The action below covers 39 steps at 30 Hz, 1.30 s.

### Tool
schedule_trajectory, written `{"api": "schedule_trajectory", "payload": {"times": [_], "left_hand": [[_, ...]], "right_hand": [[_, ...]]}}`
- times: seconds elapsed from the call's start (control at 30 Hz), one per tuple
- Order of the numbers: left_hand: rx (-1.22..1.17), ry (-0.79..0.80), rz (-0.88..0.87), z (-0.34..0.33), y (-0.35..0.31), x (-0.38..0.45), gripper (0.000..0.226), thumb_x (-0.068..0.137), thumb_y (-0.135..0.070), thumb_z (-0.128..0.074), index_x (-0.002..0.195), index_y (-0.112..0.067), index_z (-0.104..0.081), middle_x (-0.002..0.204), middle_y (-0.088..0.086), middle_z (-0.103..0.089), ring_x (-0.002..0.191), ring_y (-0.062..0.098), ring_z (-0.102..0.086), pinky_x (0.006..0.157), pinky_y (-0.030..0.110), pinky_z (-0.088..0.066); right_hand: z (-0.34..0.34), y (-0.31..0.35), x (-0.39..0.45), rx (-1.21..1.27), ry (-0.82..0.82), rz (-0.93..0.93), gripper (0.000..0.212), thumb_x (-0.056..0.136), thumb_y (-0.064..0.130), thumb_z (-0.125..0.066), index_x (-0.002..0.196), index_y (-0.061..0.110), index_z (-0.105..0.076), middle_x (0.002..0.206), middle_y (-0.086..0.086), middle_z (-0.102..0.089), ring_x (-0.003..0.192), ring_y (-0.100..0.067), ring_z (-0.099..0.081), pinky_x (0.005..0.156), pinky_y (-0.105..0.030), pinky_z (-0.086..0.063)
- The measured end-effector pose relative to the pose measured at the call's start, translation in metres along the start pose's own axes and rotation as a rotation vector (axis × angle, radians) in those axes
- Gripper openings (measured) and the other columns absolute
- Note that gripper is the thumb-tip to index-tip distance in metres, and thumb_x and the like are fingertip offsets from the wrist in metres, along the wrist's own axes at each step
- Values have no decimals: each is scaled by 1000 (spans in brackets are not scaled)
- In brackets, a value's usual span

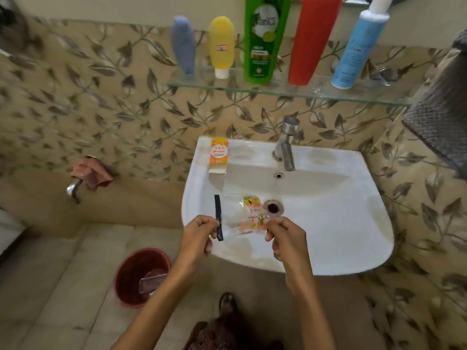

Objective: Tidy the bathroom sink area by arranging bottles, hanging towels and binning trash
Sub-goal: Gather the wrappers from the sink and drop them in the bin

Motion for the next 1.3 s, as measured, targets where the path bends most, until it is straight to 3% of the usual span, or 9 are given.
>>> {"api": "schedule_trajectory", "payload": {"times": [0.2, 0.37, 0.63, 0.77, 0.93, 1.03, 1.1, 1.2, 1.3], "left_hand": [[-30, -161, 16, 124, 14, -21, 24, 89, -5, -49, 67, -14, -51, 38, -7, -43, 27, 4, -30, 31, 12, -23], [-4, -328, 92, 220, 82, 4, 30, 89, -1, -44, 61, -11, -44, 37, -5, -38, 29, 7, -30, 34, 15, -24], [64, -418, 460, 338, 321, 121, 31, 89, -4, -53, 59, -8, -46, 37, 0, -41, 28, 10, -34, 33, 17, -26], [32, -378, 593, 365, 444, 186, 20, 86, -3, -55, 67, -6, -58, 43, 1, -61, 35, 15, -52, 35, 16, -39], [-67, -415, 680, 390, 551, 244, 24, 94, -5, -47, 71, -5, -53, 40, 0, -62, 32, 7, -57, 31, 11, -39], [-136, -396, 729, 391, 578, 257, 16, 96, -8, -43, 82, -6, -50, 61, 8, -64, 35, 8, -60, 33, 14, -44], [-141, -385, 753, 386, 578, 255, 7, 96, -11, -45, 91, -8, -49, 72, 9, -61, 44, 14, -61, 40, 19, -47], [-79, -381, 736, 375, 550, 245, 14, 95, -10, -43, 85, -8, -53, 72, 8, -60, 56, 20, -57, 51, 26, -46], [-116, -383, 666, 351, 493, 231, 21, 94, -8, -42, 80, -11, -56, 61, 4, -60, 42, 11, -56, 42, 19, -45]], "right_hand": [[-117, -19, -41, -33, 246, 25, 15, 87, 10, -57, 74, 17, -63, 46, 11, -56, 39, 3, -44, 40, -8, -30], [-221, -84, -31, -69, 388, -25, 22, 86, 6, -60, 68, 18, -62, 41, 6, -55, 38, 3, -44, 41, -6, -31], [-361, -329, 70, -279, 441, -277, 24, 86, 6, -60, 67, 20, -60, 41, 10, -56, 37, 4, -46, 36, -8, -30], [-403, -470, 128, -398, 390, -360, 31, 83, 3, -59, 56, 19, -56, 57, 3, -57, 60, -11, -52, 56, -23, -39], [-447, -590, 188, -565, 431, -388, 31, 79, 2, -60, 54, 19, -56, 55, 2, -56, 63, -19, -54, 70, -31, -44], [-454, -630, 206, -671, 449, -410, 26, 78, 4, -60, 55, 16, -63, 55, 0, -59, 68, -21, -58, 67, -27, -43], [-452, -637, 209, -691, 436, -418, 14, 79, 7, -60, 69, 14, -68, 67, -8, -68, 75, -23, -62, 71, -28, -46], [-451, -614, 198, -606, 419, -429, 8, 81, 7, -61, 83, 12, -67, 63, -2, -64, 73, -21, -61, 75, -29, -47], [-455, -557, 179, -441, 405, -409, 11, 84, 3, -57, 84, 4, -68, 57, 3, -56, 59, -14, -54, 65, -27, -43]]}}
Point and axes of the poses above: each hand's wrist, its own x-axis towards the middle knuckle, its own z-axis out of the back of the hand, y = z × x, the point moved 9 cm from there along x, towards the middle knuckle
